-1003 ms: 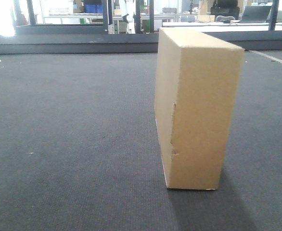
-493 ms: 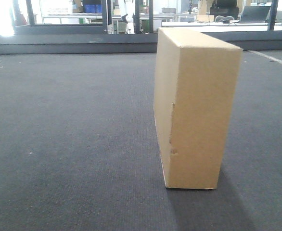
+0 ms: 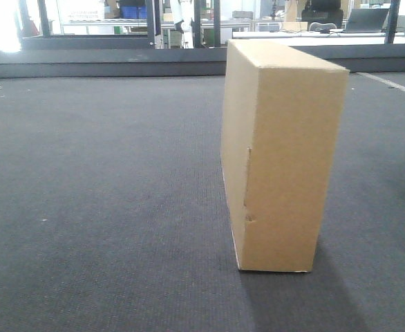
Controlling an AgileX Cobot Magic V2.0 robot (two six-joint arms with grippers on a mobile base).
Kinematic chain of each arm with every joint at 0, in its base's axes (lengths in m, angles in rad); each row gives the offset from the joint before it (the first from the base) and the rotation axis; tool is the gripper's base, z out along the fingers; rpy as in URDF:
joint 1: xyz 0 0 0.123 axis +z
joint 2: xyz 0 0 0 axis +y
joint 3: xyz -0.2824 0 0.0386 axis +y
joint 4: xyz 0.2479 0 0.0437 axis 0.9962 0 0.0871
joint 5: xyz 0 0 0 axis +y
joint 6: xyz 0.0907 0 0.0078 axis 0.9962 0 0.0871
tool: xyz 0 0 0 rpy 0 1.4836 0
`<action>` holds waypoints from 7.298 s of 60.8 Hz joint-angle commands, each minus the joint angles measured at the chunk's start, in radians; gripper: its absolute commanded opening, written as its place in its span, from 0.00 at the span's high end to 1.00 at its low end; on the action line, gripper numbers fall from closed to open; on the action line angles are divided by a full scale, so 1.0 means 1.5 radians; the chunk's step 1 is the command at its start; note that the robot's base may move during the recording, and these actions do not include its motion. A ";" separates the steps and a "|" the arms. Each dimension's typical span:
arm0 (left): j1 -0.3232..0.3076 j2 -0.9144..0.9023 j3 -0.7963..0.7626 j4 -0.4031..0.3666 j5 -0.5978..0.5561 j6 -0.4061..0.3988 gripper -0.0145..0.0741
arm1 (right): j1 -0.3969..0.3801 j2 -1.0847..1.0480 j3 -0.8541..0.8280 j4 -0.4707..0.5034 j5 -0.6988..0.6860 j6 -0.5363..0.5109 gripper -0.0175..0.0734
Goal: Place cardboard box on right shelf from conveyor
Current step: 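Move the right gripper toward the upright cardboard box on the conveyor, then close the right gripper on the cardboard box's top edge and lift, then raise the held box clear of the conveyor with the right gripper, then drive the base past the red conveyor toward the steel shelving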
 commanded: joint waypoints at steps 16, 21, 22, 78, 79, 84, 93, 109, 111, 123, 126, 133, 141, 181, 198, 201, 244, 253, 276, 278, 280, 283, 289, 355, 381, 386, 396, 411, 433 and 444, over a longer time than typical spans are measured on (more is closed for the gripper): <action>-0.002 -0.006 -0.002 -0.003 -0.055 -0.001 0.97 | 0.093 0.158 -0.269 -0.026 0.138 0.174 0.14; -0.002 -0.006 -0.002 -0.003 -0.055 -0.001 0.97 | 0.114 0.201 -0.330 -0.026 0.184 0.174 0.14; -0.002 -0.006 -0.002 -0.003 -0.055 -0.001 0.97 | 0.118 0.209 -0.344 -0.027 0.189 0.174 0.14; -0.002 -0.006 -0.002 -0.003 -0.055 -0.001 0.97 | 0.198 0.385 -0.433 -0.035 0.153 0.228 0.14; -0.002 -0.006 -0.002 -0.003 -0.055 -0.001 0.97 | 0.198 0.386 -0.433 -0.035 0.153 0.228 0.14; -0.002 -0.006 -0.002 -0.003 -0.055 -0.001 0.97 | 0.198 0.390 -0.433 -0.035 0.153 0.228 0.14; -0.002 -0.006 -0.002 -0.003 -0.055 -0.001 0.97 | 0.198 0.400 -0.433 -0.035 0.158 0.228 0.14; -0.002 -0.006 -0.002 -0.003 -0.055 -0.001 0.97 | 0.199 0.415 -0.433 -0.035 0.170 0.228 0.14; -0.002 -0.006 -0.002 -0.003 -0.055 -0.001 0.97 | 0.199 0.415 -0.433 -0.035 0.174 0.228 0.14; -0.002 -0.006 -0.002 -0.003 -0.055 -0.001 0.97 | 0.199 0.419 -0.433 -0.035 0.212 0.228 0.14; -0.002 -0.006 -0.002 -0.003 -0.055 -0.001 0.97 | 0.199 0.420 -0.433 -0.035 0.215 0.228 0.14; -0.002 -0.006 -0.002 -0.003 -0.055 -0.001 0.97 | 0.199 0.423 -0.433 -0.028 0.215 0.229 0.14; -0.002 -0.006 -0.002 -0.003 -0.055 -0.001 0.97 | 0.199 0.423 -0.433 -0.025 0.215 0.238 0.14; -0.002 -0.006 -0.002 -0.003 -0.055 -0.001 0.97 | 0.199 0.423 -0.433 -0.012 0.222 0.258 0.19; -0.002 -0.006 -0.002 -0.003 -0.055 -0.001 0.97 | 0.199 0.423 -0.433 -0.012 0.233 0.258 0.43; -0.002 -0.006 -0.002 -0.003 -0.055 -0.001 0.97 | 0.199 0.423 -0.433 -0.012 0.233 0.258 0.45; -0.002 -0.006 -0.002 -0.003 -0.055 -0.001 0.97 | 0.094 0.234 -0.363 -0.013 0.104 0.057 0.46; -0.002 -0.006 -0.002 -0.003 -0.055 -0.001 0.97 | 0.027 0.127 -0.246 -0.004 -0.049 -0.010 0.46; -0.002 -0.006 -0.002 -0.003 -0.055 -0.001 0.97 | -0.173 -0.132 0.089 0.004 -0.452 -0.023 0.46; -0.002 -0.006 -0.002 -0.003 -0.055 -0.001 0.97 | -0.180 -0.145 0.114 0.003 -0.468 -0.029 0.46; -0.002 -0.006 -0.002 -0.003 -0.055 -0.001 0.97 | -0.186 -0.158 0.132 -0.002 -0.484 -0.035 0.46; -0.002 -0.006 -0.002 -0.003 -0.055 -0.001 0.97 | -0.190 -0.187 0.164 -0.017 -0.503 -0.053 0.46; -0.002 -0.006 -0.002 -0.003 -0.055 -0.001 0.97 | -0.190 -0.238 0.206 -0.050 -0.506 -0.089 0.46; -0.002 -0.006 -0.002 -0.003 -0.055 -0.001 0.97 | -0.190 -0.587 0.322 -0.057 -0.484 -0.113 0.46; -0.002 -0.006 -0.002 -0.003 -0.055 -0.001 0.97 | -0.190 -0.587 0.322 -0.057 -0.484 -0.113 0.46; -0.002 -0.006 -0.002 -0.003 -0.055 -0.001 0.97 | -0.190 -0.587 0.322 -0.057 -0.484 -0.113 0.46; -0.002 -0.006 -0.002 -0.003 -0.055 -0.001 0.97 | -0.190 -0.587 0.322 -0.057 -0.484 -0.113 0.46; -0.002 -0.006 -0.002 -0.003 -0.055 -0.001 0.97 | -0.190 -0.587 0.322 -0.057 -0.484 -0.113 0.46; -0.002 -0.006 -0.002 -0.003 -0.055 -0.001 0.97 | -0.190 -0.587 0.322 -0.057 -0.484 -0.113 0.46; -0.002 -0.006 -0.002 -0.003 -0.055 -0.001 0.97 | -0.190 -0.587 0.322 -0.057 -0.484 -0.113 0.46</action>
